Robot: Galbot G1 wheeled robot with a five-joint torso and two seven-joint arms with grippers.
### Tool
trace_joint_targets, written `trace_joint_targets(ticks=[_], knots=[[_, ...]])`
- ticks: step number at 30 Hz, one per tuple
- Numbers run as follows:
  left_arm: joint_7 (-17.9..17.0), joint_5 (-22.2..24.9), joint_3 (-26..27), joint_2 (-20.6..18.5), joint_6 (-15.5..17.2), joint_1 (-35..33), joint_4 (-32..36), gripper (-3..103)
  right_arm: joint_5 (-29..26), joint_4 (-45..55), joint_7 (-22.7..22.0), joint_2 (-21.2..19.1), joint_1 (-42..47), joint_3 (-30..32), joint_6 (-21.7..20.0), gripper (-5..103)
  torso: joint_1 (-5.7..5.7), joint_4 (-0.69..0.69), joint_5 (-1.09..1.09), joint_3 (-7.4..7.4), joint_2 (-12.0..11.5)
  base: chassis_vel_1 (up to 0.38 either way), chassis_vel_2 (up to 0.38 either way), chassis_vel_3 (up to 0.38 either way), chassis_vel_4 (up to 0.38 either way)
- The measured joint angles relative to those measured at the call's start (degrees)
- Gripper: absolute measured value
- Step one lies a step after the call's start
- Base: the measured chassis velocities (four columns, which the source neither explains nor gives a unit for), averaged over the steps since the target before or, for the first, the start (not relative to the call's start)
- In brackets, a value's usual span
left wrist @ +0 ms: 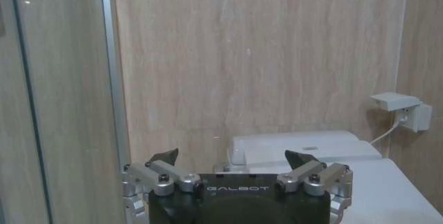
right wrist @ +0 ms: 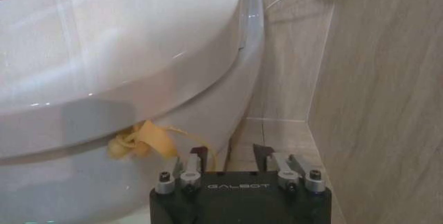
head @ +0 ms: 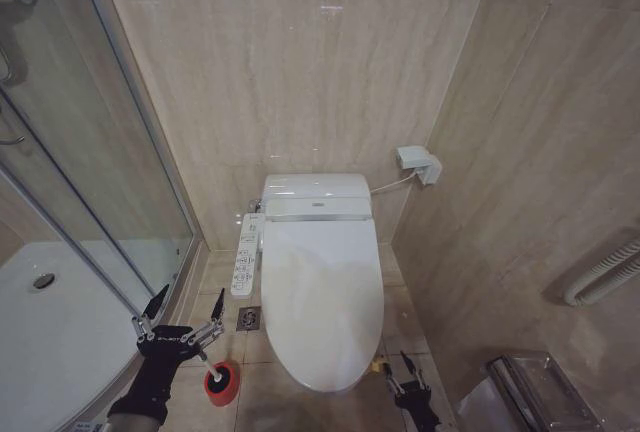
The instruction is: Open the toilet lid, clean the toilet bowl with a toilet brush, close the toilet lid, and flush.
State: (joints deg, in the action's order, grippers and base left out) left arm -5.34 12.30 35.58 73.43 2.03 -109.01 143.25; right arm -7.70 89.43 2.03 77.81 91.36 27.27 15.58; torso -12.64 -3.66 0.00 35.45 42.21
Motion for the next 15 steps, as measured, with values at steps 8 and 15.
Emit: trace_joint_targets(ticks=[8, 15], knots=[[0.0, 0.0, 0.0, 0.0, 0.0, 0.0, 0.0, 100, 0.0, 0.5, 0.0, 0.2, 0.5, -0.1, 0.3, 28, 0.0, 0.0, 0.0, 0.0, 0.0, 0.0, 0.0, 0.0, 0.0], [0.0, 0.0, 0.0, 0.0, 0.0, 0.0, 0.0, 100, -1.7, 2.7, -0.1, 0.2, 2.7, 1.3, 1.2, 3, 0.0, 0.0, 0.0, 0.0, 0.0, 0.0, 0.0, 0.0, 0.0]])
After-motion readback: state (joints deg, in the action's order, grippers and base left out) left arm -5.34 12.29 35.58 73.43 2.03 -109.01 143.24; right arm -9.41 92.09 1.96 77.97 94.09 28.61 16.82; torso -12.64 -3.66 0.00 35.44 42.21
